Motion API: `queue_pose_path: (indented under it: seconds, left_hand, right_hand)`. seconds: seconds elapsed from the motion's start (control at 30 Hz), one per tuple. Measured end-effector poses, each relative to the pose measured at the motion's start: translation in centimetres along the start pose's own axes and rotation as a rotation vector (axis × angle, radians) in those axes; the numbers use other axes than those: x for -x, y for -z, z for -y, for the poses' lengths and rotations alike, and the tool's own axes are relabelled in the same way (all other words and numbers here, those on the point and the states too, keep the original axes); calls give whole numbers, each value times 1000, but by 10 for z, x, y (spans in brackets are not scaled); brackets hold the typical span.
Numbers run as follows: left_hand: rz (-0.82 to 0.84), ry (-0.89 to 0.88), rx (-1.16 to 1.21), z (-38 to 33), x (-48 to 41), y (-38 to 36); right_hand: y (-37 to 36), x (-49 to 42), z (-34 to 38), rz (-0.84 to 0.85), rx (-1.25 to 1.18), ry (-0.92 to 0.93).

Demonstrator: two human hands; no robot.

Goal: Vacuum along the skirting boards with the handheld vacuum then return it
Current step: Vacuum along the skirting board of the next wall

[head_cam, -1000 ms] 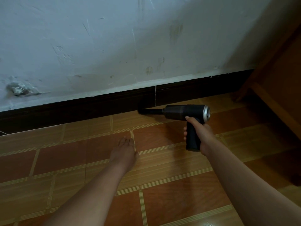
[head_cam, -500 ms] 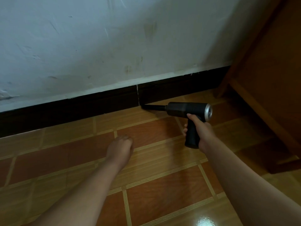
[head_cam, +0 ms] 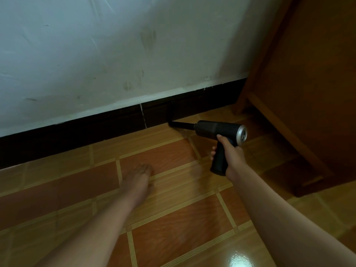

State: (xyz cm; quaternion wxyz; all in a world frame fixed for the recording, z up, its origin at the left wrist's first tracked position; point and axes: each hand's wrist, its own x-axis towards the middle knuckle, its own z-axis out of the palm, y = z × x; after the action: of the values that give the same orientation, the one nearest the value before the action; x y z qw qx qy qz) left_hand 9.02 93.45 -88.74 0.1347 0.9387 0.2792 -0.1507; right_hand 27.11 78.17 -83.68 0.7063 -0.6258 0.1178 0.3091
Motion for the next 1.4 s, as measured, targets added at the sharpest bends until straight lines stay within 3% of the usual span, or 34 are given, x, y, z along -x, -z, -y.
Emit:
queue_pose_path:
  seconds: [0.87, 1.4]
  left_hand:
    - [102, 69, -59, -5, -10, -16]
    - [75, 60, -99, -5, -14, -18]
  right_hand:
    - [38, -23, 9, -86, -159, 66]
    - [43, -39, 18, -175, -255, 94]
